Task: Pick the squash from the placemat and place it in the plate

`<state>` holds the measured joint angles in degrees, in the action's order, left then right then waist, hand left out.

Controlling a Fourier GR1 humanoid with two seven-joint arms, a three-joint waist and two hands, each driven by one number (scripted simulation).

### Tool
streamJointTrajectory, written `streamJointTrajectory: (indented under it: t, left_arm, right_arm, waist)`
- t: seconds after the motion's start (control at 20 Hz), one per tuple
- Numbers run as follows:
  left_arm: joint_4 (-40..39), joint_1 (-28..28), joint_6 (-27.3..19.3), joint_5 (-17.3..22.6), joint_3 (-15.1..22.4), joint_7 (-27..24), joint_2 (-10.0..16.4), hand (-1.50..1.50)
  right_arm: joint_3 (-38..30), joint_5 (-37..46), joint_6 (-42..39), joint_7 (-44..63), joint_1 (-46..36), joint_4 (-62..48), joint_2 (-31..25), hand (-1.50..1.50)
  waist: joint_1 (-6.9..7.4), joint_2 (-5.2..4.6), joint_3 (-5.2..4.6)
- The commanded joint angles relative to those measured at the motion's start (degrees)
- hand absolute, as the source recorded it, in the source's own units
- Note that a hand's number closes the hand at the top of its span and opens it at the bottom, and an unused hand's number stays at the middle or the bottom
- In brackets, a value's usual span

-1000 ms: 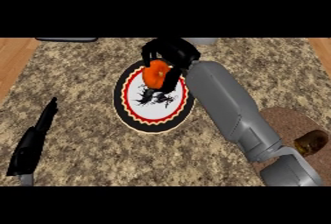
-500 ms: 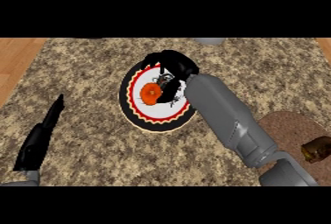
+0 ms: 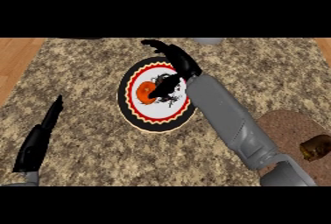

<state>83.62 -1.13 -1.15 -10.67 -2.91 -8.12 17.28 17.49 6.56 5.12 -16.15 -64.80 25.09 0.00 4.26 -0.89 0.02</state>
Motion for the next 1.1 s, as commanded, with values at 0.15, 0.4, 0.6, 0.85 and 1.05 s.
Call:
streamJointTrajectory:
  t: [0.15, 0.4, 0.6, 0.85, 1.05]
  left_arm:
    - [4.93, -2.99, 1.91, 1.88, -2.21, 2.61, 2.22, 0.00]
    - [0.46, 0.44, 0.36, 0.76, -1.83, 0.59, 0.32, 0.00]
    - [4.00, -1.79, -0.56, -0.70, -0.16, 1.77, -0.75, 0.00]
    - [0.74, -0.32, 1.62, 0.61, -1.08, -0.25, 0.28, 0.00]
    - [1.47, 0.70, -0.31, -1.00, -0.36, 1.75, -0.95, 0.00]
  right_arm:
    - [-10.38, -7.10, 1.14, -1.54, -2.91, -5.27, -3.22, -1.50]
    - [-16.33, -12.35, -8.31, -9.09, -1.15, -8.73, -7.47, -1.50]
    - [-18.21, -13.10, -15.53, -15.64, 0.90, -11.25, -13.90, -1.50]
    - [-18.24, -11.58, -19.07, -22.02, 1.04, -13.72, -18.46, -1.50]
    - [-17.82, -10.23, -21.25, -22.68, 0.05, -16.05, -21.30, -1.50]
  waist:
    - [-1.34, 0.19, 0.05]
    - [-1.59, -0.36, 0.03]
    - [-0.74, -0.60, 0.11]
    - [0.26, -1.31, 0.12]
    - [0.41, -1.26, 0.14]
